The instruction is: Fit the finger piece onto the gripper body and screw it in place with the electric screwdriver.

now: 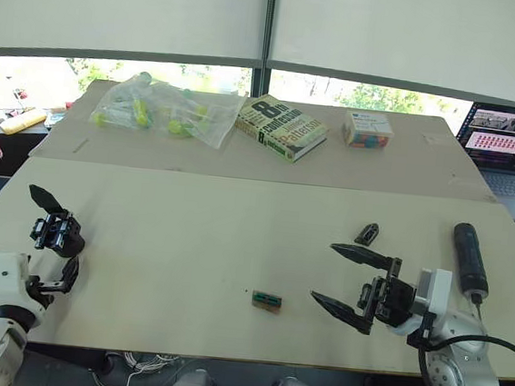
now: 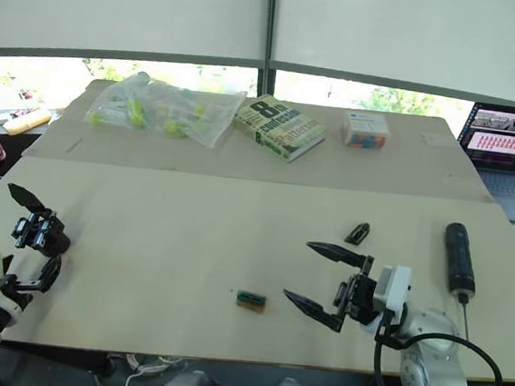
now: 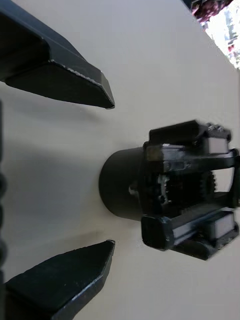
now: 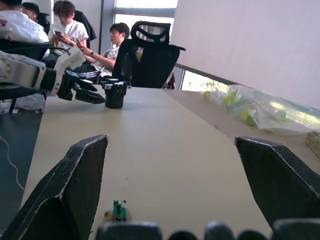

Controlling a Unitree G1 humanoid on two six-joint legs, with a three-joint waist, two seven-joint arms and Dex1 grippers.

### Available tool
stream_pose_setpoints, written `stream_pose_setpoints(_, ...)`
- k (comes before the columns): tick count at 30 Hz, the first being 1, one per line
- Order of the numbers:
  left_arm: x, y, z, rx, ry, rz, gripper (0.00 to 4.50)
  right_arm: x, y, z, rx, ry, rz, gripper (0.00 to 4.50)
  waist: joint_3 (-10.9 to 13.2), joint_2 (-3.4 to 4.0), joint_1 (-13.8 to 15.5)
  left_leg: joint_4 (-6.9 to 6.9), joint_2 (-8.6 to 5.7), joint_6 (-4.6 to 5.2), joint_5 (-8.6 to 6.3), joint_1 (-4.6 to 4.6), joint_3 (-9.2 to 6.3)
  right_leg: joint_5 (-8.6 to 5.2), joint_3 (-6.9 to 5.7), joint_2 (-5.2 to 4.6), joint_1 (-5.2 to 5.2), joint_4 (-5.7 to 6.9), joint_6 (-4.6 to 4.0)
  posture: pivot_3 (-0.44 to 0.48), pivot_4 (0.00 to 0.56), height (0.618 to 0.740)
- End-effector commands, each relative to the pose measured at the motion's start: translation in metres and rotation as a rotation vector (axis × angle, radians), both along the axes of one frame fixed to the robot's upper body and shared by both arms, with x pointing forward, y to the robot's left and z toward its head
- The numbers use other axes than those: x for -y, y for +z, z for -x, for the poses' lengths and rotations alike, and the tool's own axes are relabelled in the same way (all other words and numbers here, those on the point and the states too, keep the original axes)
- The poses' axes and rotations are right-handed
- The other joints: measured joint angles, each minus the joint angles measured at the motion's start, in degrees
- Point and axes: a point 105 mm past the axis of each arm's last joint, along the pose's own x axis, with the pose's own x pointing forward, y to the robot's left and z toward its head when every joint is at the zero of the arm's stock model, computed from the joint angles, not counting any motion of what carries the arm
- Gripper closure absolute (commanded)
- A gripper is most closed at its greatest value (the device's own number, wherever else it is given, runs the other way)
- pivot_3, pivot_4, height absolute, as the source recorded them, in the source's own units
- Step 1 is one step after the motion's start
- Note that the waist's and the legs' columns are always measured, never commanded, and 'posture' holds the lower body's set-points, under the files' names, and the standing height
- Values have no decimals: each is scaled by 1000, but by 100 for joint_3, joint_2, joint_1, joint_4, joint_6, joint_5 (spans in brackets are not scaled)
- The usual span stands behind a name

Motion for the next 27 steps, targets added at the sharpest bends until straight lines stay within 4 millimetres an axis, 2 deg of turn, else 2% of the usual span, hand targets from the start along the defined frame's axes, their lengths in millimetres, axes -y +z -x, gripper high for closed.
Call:
stream_pose_setpoints(1,-5,1,-7,4,5,-35,56,7,5,3,57,-22,10,0,0,0,-2,0,1,0,0,-1,0,0,1,-1,-2,0,0,0,150,740)
stream_pose_setpoints(5,2,0,-26,36,-37,-21,56,11,-1,8,54,-27,16,0,0,1,28,0,2,-7,-4,1,-1,3,3,-13,-3,3,-1,0,150,740)
stream_pose_setpoints(11,5,-1,-39,46,-45,-38,56,13,-4,10,49,-29,30,0,-1,2,21,0,-1,-18,-11,0,0,9,2,-56,-4,1,4,0,150,740)
stream_pose_setpoints(13,6,-3,-41,49,-46,-37,589,13,-5,11,47,-30,35,0,-1,2,21,0,-2,-18,-11,0,0,9,1,-56,-4,1,4,0,150,740)
stream_pose_setpoints(16,7,-2,-41,66,-46,-54,1820,15,-5,12,44,-38,40,0,-2,3,22,0,-2,-18,-11,0,0,10,1,-62,-4,2,6,0,150,740)
stream_pose_setpoints(17,12,5,-42,117,-69,-52,2187,16,-5,12,40,-43,42,0,-2,3,23,0,-2,-19,-11,0,0,11,2,-63,-4,2,6,0,150,740)
stream_pose_setpoints(19,24,21,-44,215,-128,-59,2180,18,-7,14,33,-50,51,0,-1,1,38,0,-3,-23,-13,-2,0,12,1,-67,-4,1,7,0,150,740)
stream_pose_setpoints(22,56,44,-51,324,-250,-50,2180,25,-10,15,17,-76,67,0,1,-2,60,0,-8,-22,-13,-17,-1,14,-1,-72,-13,-5,11,0,150,740)
stream_pose_setpoints(25,105,60,-64,376,-416,-22,2180,37,-13,19,2,-115,95,0,5,-10,135,1,-14,-22,-13,-32,-1,22,-5,-78,-22,-9,16,0,150,740)
stream_pose_setpoints(27,146,62,-77,359,-539,-29,2180,45,-13,23,-3,-142,111,0,6,-12,182,1,-18,-22,-13,-34,0,27,-5,-78,-22,-12,20,0,150,740)
